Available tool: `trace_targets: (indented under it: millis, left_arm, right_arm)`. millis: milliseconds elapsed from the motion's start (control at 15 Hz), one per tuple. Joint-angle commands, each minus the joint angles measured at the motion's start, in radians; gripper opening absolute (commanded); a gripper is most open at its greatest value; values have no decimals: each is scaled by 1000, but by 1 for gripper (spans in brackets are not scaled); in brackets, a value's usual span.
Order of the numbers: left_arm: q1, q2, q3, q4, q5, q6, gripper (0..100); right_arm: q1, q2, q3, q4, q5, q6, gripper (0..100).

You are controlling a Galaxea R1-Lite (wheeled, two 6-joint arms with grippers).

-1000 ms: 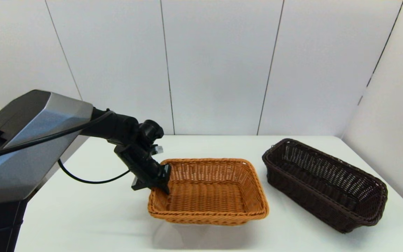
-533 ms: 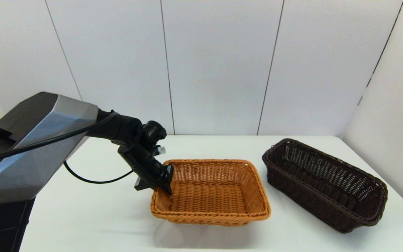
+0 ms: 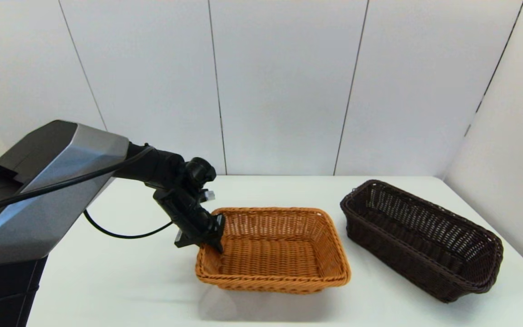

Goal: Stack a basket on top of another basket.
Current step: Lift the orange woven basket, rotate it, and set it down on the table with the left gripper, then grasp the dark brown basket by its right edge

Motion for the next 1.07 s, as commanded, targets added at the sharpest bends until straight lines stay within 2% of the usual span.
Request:
trace_targets:
  millis: [67, 333, 533, 867, 1067]
  left_arm:
    - [1, 0, 1, 3, -2, -3, 100]
    - [1, -9, 3, 2, -2, -4, 100]
    - [15, -127, 14, 23, -2, -9, 100]
    - [27, -524, 158, 108, 11, -12, 100]
    - [27, -830, 340, 108, 114, -7, 100]
  right_arm:
    - [0, 0, 0, 0, 0, 0, 100]
    - [0, 0, 1, 0, 0, 0, 100]
    - [0, 0, 0, 0, 0, 0, 100]
    - [0, 0, 0, 0, 0, 0, 100]
    - [0, 0, 0, 0, 0, 0, 100]
